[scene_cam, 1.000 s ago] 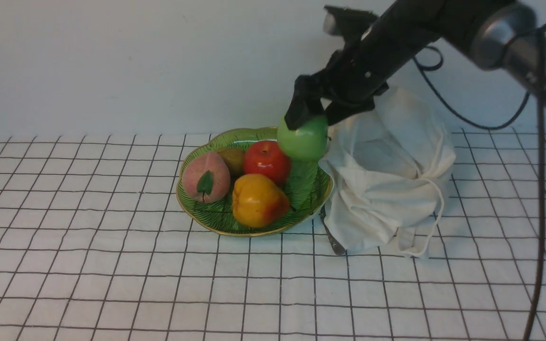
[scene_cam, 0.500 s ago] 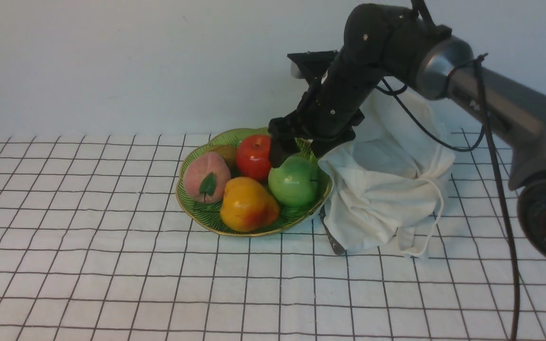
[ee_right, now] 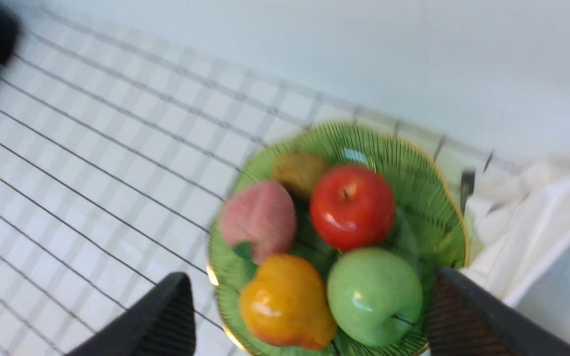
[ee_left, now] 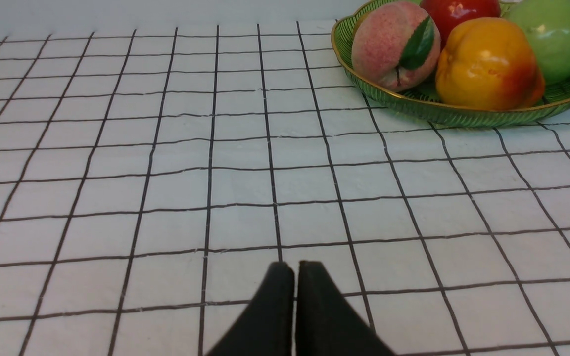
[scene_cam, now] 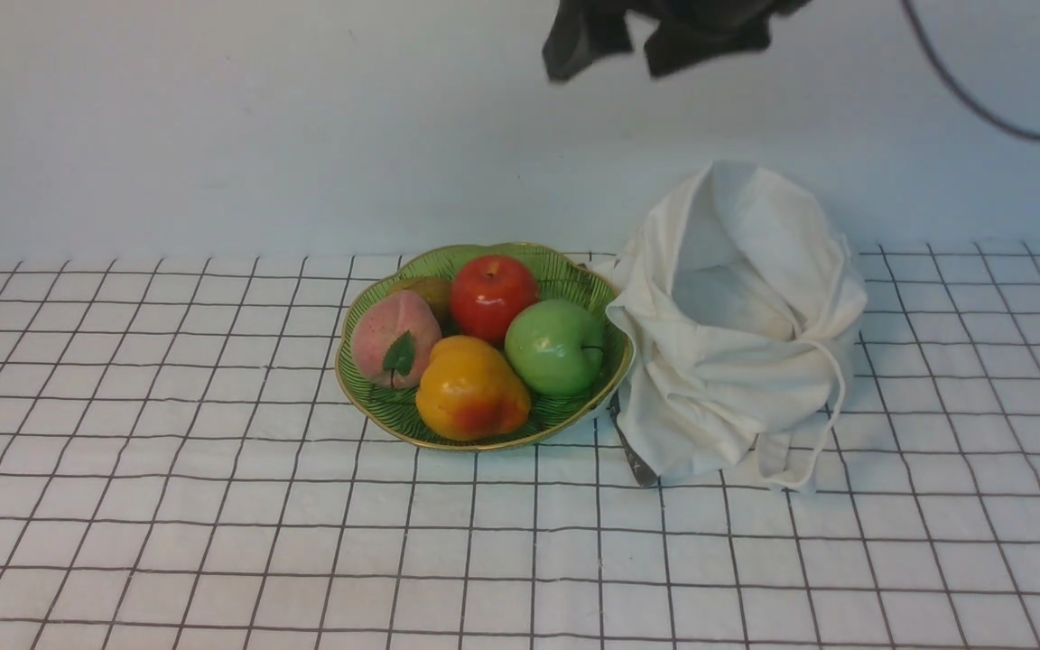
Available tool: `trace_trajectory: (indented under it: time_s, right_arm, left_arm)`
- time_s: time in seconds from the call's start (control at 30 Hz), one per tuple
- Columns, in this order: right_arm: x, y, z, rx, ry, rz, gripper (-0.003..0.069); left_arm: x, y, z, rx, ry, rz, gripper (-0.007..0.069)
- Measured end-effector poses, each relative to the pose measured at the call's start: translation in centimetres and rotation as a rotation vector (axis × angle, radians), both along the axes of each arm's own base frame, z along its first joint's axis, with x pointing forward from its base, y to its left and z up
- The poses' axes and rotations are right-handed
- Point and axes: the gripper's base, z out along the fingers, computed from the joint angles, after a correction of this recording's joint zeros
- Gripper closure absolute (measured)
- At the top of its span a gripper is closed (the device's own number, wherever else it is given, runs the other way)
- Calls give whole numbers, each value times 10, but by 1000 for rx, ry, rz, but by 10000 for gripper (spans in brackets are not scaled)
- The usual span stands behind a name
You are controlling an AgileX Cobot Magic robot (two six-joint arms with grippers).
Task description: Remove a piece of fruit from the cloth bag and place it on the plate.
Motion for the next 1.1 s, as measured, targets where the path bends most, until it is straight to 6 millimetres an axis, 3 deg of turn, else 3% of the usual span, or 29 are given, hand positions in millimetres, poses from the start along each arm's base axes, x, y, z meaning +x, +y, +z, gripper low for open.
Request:
trace_trajectory:
  time_s: [0.07,0.13,0.17,0.23,0.33,0.43,0.5,0.6,0.7,0.73,0.9,1.1]
  right_arm:
    - [-35,-17,33,21,-76,1,156]
    - [-68,-34,53,13,-127,-4,207]
    - [-79,-41,59,3,-150,-8,223]
    - [-122,-65,72,-26,-209,-24,278]
    - [-173,-95,73,-73,-261,-56,340]
    - [-226,-123,51,-90,-290,-88,408]
    - [-255,-137,26,-34,-383,-108,463]
    - [-284,-151,-21,67,-562,-138,554]
    - [-293,-156,-73,118,-658,-156,641]
    - [-299,-160,-99,142,-710,-165,662]
    - [-311,-166,-127,174,-804,-177,671]
    - [-312,-166,-137,158,-785,-174,671]
  left_arm:
    - [0,0,0,0,0,0,632]
    - [0,0,0,0,0,0,632]
    - [0,0,0,0,0,0,632]
    - [0,0,0,0,0,0,632]
    - [0,0,0,0,0,0,632]
    - [0,0,0,0,0,0,632]
    - [0,0,0,0,0,0,632]
    - [0,0,0,0,0,0,632]
    - [0,0,0,0,0,0,632]
    - [0,0,0,0,0,0,632]
    - [0,0,0,0,0,0,632]
    - [0,0,0,0,0,0,632]
